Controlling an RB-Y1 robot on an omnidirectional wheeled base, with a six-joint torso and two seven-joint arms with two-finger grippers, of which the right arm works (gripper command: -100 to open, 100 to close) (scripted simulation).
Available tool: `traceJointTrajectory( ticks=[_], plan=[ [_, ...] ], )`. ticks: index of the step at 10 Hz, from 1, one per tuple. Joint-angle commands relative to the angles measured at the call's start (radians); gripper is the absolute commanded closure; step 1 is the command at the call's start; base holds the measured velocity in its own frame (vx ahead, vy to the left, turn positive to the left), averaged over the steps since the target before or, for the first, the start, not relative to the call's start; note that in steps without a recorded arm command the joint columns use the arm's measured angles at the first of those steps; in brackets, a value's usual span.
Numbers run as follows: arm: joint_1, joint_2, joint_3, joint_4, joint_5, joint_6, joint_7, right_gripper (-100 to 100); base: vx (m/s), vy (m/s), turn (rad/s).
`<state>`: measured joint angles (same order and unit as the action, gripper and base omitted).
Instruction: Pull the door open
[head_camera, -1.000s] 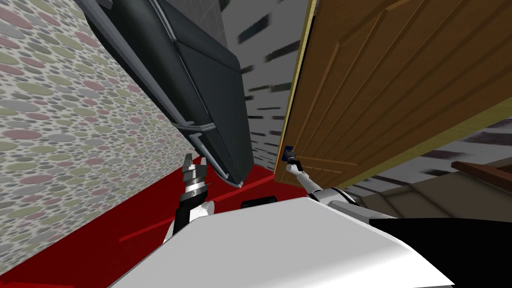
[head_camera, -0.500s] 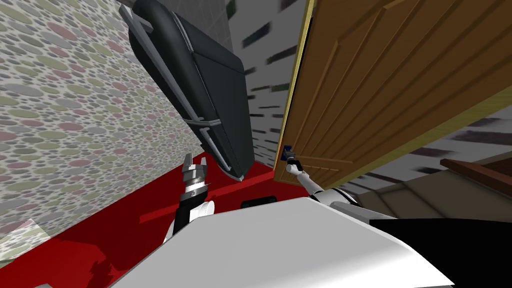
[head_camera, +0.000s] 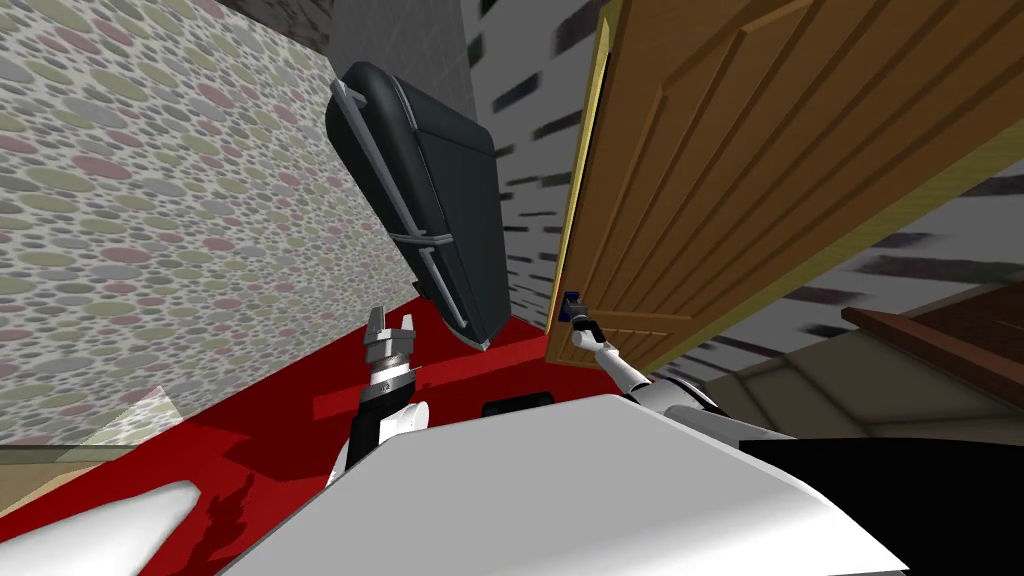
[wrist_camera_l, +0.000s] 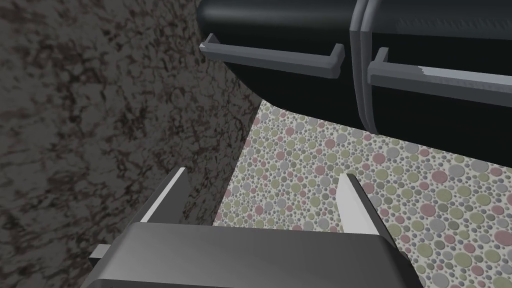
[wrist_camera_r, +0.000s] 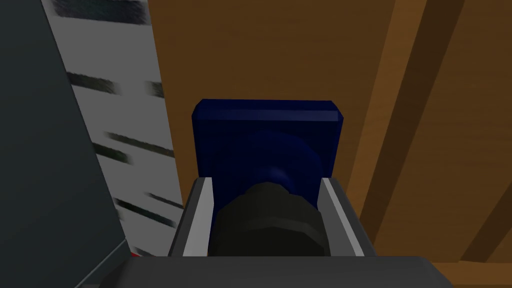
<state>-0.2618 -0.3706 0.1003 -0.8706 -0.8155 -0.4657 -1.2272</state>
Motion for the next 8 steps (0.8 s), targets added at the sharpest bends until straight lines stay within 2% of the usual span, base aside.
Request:
traceJointTrajectory(
  ticks=[1, 3, 8],
  plan=[
    [0.000, 0.000, 0.000, 0.000, 0.000, 0.000, 0.000, 100, -0.100, -0.023, 0.033],
    [0.009, -0.010, 0.030, -0.012, 0.007, 0.002, -0.025, 100, -0.190, -0.064, 0.109],
    [0.027, -0.043, 0.097, -0.051, 0.023, 0.003, -0.082, 100, -0.250, -0.074, 0.121]
  ],
)
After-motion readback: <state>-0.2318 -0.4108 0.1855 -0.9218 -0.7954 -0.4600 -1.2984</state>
